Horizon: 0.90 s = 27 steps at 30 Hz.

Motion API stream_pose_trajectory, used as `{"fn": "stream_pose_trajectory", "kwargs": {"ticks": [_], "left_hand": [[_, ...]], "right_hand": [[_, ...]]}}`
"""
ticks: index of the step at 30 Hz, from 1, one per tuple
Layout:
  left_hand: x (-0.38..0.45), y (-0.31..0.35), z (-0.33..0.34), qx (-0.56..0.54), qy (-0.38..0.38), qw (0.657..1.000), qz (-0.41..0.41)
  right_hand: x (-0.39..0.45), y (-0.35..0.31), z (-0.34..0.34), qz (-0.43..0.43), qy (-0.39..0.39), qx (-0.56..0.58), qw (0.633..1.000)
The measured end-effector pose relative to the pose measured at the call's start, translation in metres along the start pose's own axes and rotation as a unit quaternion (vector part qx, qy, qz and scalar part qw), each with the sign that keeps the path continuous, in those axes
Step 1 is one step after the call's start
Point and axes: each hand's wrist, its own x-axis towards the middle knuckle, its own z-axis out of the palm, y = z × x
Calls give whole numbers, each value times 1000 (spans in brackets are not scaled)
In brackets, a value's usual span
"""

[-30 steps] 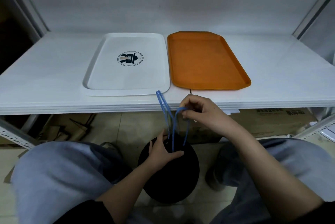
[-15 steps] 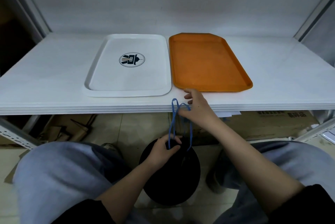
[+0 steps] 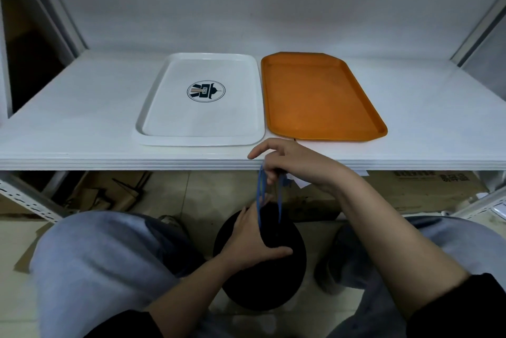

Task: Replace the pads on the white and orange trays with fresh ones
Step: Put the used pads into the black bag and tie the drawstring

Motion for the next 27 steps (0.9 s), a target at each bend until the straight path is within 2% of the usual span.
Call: {"fn": "stream_pose_trajectory", "kwargs": {"ticks": [3, 6, 9, 16, 22, 24, 27], "left_hand": [[10, 4, 8, 9, 19, 999, -26], [21, 4, 12, -72, 59, 996, -17], [27, 4, 18, -132, 56, 989, -28], [34, 7, 17, -65, 50, 992, -92], [39, 13, 16, -41, 21, 991, -129], [38, 12, 17, -33, 16, 993, -115], [32, 10, 15, -12, 42, 998, -43]], "right_hand": [[-8, -11, 5, -20, -48, 34, 998], [-11, -9, 11, -48, -75, 47, 995], [-13, -3, 11, -67, -27, 61, 996], [-13, 12, 7, -88, 107, 87, 986], [-15, 16, 5, -124, 175, 87, 973], [-15, 18, 5, -132, 193, 80, 969], [-13, 20, -1, -126, 213, 97, 964]]}}
